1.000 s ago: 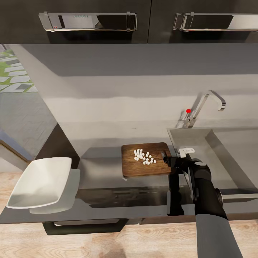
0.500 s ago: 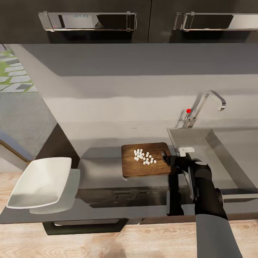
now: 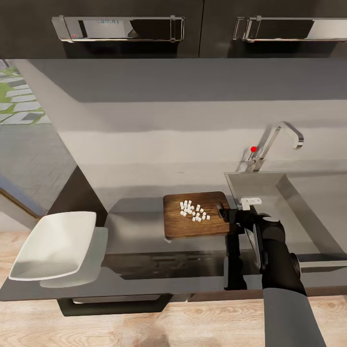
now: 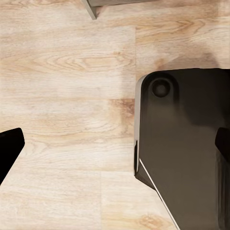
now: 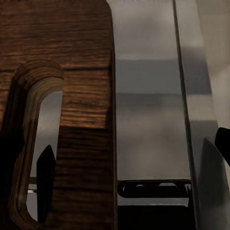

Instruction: In the kitchen, take the Vidalia onion out of the sink, dice it on the chopping board with the paring knife, put the diced onion into the bowl on the countertop, then place both the paring knife and the chopping board into the sink.

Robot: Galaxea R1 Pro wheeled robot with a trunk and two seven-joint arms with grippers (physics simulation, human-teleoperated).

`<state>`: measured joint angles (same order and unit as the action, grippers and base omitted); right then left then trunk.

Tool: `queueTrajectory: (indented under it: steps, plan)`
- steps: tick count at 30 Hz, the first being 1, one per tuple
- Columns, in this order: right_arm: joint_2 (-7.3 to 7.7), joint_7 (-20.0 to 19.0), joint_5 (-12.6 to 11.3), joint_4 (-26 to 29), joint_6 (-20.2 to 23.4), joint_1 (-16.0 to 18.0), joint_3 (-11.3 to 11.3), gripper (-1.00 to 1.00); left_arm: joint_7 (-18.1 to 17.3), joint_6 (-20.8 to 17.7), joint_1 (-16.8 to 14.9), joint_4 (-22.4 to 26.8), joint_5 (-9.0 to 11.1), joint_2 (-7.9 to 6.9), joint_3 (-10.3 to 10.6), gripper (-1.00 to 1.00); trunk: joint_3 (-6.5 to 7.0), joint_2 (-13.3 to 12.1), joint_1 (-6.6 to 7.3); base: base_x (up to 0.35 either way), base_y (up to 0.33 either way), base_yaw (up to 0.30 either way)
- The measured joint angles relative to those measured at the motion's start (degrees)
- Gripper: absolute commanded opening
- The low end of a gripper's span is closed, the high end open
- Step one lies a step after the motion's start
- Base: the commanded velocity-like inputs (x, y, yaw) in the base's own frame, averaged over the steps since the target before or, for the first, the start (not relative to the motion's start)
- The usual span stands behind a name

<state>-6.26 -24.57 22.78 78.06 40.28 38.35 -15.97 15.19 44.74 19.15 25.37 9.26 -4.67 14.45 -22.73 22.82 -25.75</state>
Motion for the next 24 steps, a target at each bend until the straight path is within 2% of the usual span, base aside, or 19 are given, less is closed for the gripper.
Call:
queueTrajectory:
  steps: [24]
  plan:
    - [-0.13,-0.03,-0.1,-1.4,-0.36,0.02,0.05,1.0,0.0,-0.05,0.01,0.0,0.0,0.0,-0.01,1.0,0.49,0.02,0.01,0.0,0.0,0.0]
